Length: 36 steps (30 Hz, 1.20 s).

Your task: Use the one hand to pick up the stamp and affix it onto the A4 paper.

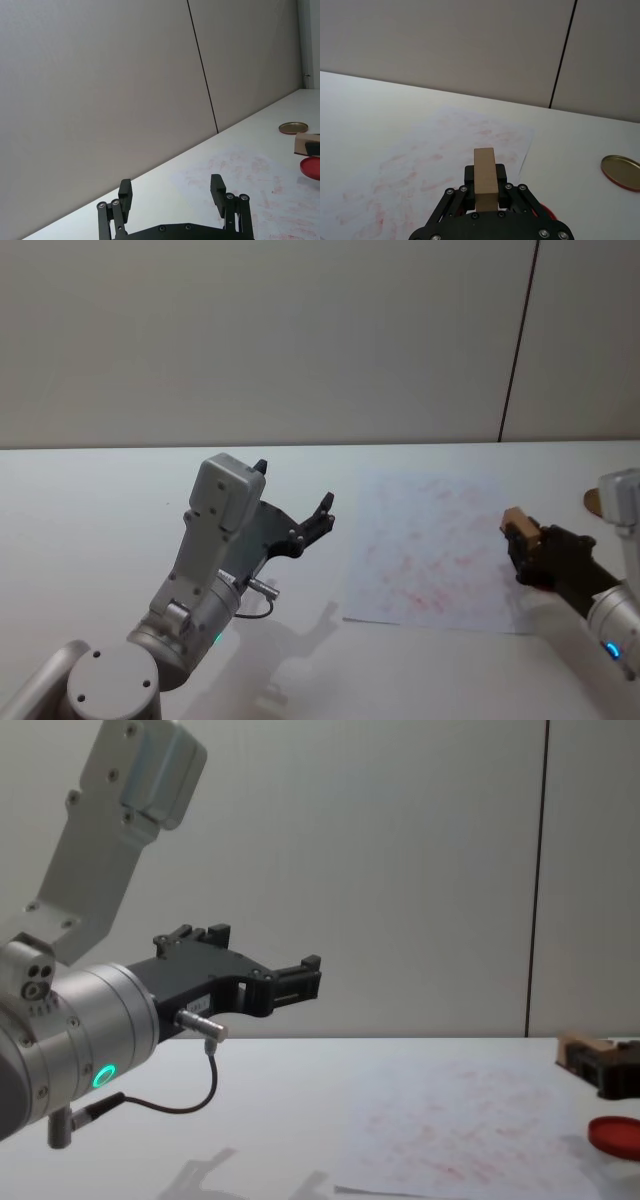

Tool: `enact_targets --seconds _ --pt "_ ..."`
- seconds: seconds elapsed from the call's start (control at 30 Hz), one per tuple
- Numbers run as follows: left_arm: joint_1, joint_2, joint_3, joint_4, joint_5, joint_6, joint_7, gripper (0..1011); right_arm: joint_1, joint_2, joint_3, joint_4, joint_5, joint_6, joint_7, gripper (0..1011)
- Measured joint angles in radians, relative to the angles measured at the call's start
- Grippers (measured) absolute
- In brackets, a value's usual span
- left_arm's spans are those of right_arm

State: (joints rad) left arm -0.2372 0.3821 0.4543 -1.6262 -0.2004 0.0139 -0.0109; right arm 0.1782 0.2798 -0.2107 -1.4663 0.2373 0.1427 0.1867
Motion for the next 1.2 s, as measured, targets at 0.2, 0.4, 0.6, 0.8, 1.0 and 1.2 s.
enact_targets --seconds 0.2,0.4,0.6,0.8,1.0,1.2 --pt "0.0 0.0 0.0 0.0 0.0 0.0 0.0 993 0.004 0.015 0.017 0.011 0.001 0.002 -0.004 220" --pt "0.0 0.0 0.0 0.0 0.0 0.0 0.0 993 0.005 0.027 0.031 0.035 0.003 0.008 -0.004 220" --pt "0.0 0.0 0.0 0.0 0.0 0.0 0.0 993 0.007 0.033 0.039 0.058 0.007 0.01 -0.003 221" --pt "0.0 0.0 0.0 0.0 0.0 0.0 0.0 993 0.01 0.035 0.045 0.083 0.018 0.01 0.0 220" --pt "0.0 0.0 0.0 0.0 0.0 0.0 0.0 993 0.012 0.034 0.047 0.104 0.026 0.005 0.001 296" --pt "0.0 0.0 0.0 0.0 0.0 0.0 0.0 993 0.014 0.032 0.047 0.116 0.029 0.004 0.002 449"
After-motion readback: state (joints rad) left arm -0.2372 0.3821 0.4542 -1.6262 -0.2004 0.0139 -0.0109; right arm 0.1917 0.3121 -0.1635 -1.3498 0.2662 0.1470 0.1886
